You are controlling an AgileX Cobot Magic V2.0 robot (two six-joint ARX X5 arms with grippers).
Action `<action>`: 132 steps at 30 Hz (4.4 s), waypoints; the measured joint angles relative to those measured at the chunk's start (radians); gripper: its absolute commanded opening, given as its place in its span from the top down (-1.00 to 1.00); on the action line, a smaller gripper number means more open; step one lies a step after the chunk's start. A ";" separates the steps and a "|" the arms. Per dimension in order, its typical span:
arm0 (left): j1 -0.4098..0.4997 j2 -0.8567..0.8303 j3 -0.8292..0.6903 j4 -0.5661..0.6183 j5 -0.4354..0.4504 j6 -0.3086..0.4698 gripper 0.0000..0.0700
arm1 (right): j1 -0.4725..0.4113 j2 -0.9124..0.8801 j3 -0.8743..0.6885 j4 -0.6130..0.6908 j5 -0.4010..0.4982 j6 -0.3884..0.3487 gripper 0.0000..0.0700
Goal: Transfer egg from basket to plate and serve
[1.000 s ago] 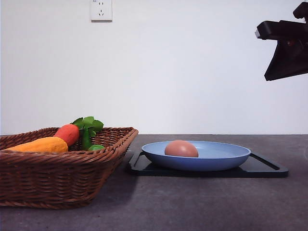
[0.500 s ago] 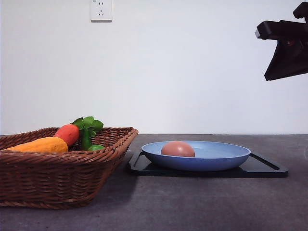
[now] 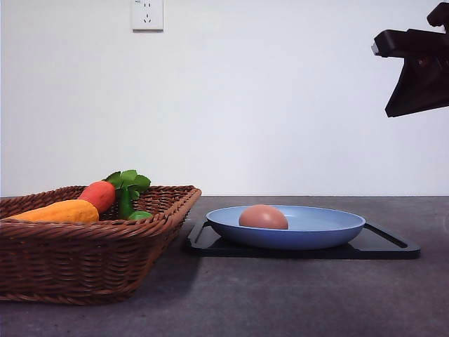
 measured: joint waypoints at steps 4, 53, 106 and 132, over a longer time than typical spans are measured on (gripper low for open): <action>0.000 0.000 0.000 0.000 0.000 0.000 1.00 | 0.000 0.000 0.000 0.000 0.000 0.000 1.00; 0.000 0.000 0.000 0.000 0.000 0.000 1.00 | -0.493 -0.811 -0.427 -0.168 -0.367 -0.106 1.00; 0.000 0.000 0.000 0.000 0.000 0.000 1.00 | -0.493 -0.811 -0.427 -0.168 -0.367 -0.106 1.00; 0.000 0.000 0.000 0.000 0.000 0.000 1.00 | -0.493 -0.811 -0.427 -0.168 -0.367 -0.106 1.00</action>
